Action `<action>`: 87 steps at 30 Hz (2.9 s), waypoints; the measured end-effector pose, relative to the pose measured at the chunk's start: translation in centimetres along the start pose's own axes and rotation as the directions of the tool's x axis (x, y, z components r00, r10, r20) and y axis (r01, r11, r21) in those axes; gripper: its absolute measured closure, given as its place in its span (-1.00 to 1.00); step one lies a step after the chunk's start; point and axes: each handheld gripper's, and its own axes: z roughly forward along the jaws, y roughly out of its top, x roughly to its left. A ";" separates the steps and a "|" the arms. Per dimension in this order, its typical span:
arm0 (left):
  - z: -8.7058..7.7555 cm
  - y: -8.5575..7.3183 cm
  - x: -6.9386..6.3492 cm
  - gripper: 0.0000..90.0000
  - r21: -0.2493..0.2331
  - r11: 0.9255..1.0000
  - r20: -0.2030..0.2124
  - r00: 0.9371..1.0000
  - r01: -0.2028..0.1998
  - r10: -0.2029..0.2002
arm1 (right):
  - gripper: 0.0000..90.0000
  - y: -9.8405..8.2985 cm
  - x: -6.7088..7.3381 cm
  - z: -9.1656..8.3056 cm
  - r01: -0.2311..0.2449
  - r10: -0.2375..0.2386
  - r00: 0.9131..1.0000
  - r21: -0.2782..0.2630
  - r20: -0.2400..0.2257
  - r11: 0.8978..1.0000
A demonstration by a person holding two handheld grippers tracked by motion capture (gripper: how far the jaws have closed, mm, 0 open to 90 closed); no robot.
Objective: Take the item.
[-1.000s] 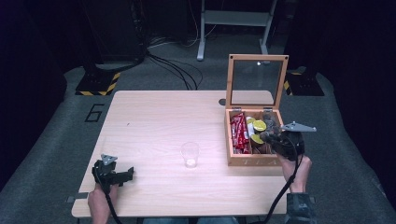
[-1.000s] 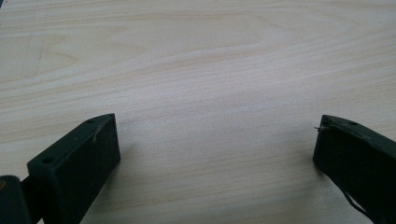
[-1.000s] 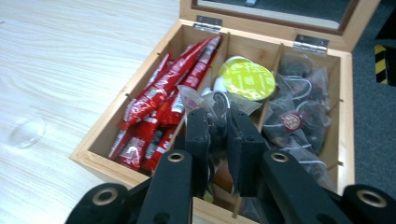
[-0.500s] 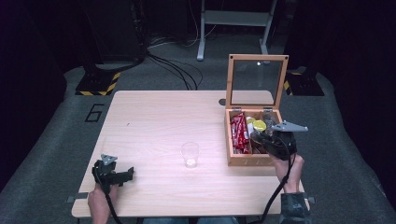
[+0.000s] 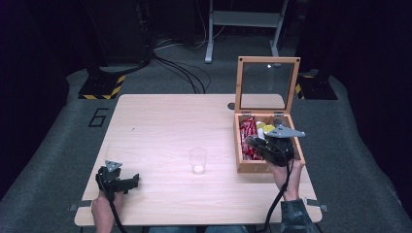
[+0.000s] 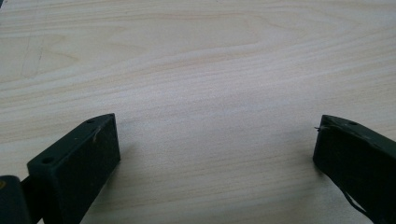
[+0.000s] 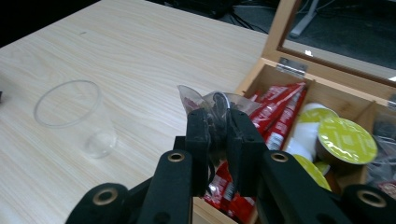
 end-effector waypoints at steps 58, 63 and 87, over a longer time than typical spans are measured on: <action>0.0 0.0 0.0 -0.99 0.000 1.000 0.000 1.000 0.000 0.000 | 0.77 2.1 10.6 7.4 0.175 -0.167 0.949 0.004 -0.266 0.985; 0.0 0.0 0.0 -0.99 0.000 1.000 0.000 1.000 0.001 -0.001 | 0.77 1.9 10.9 8.2 0.182 -0.167 0.948 0.030 -0.270 0.983; 0.0 0.0 0.0 -0.99 0.000 1.000 0.000 1.000 0.000 0.000 | 0.76 1.3 11.4 10.5 0.208 -0.168 0.944 0.117 -0.284 0.971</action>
